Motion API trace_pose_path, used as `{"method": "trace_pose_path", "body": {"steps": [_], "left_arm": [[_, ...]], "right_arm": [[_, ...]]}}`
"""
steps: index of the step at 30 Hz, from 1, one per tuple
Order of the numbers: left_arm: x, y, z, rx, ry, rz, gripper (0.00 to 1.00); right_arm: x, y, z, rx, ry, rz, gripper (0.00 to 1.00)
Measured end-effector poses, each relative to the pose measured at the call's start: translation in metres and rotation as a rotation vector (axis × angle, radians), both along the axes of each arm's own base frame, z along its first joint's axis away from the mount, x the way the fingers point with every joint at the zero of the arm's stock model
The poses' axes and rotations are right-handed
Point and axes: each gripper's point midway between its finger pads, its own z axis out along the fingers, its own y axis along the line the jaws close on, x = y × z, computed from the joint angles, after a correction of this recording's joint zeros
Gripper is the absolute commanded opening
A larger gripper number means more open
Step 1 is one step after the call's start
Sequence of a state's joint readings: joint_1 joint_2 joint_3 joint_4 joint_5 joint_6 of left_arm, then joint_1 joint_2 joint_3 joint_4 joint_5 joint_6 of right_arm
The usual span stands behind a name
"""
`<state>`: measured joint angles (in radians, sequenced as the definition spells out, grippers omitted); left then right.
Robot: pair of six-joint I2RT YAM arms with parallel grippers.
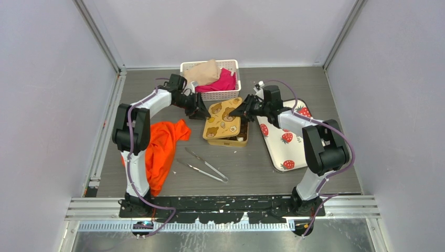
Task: Pack the chocolate
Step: Close the box lid on the packing box.
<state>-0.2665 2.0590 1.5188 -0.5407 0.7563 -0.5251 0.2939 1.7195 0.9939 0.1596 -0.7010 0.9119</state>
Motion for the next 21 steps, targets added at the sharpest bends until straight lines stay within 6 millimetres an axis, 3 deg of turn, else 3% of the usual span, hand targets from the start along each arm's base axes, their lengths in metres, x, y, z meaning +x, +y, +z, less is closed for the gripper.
{"method": "trace_pose_path", "body": {"steps": [16, 21], "left_arm": [[-0.003, 0.003, -0.004, 0.025, 0.011, 0.002, 0.43], [-0.006, 0.007, -0.007, 0.050, 0.026, 0.003, 0.49]], "right_arm": [[-0.003, -0.013, -0.007, -0.013, 0.006, -0.006, 0.08], [-0.004, -0.018, -0.009, -0.009, 0.001, 0.007, 0.08]]}}
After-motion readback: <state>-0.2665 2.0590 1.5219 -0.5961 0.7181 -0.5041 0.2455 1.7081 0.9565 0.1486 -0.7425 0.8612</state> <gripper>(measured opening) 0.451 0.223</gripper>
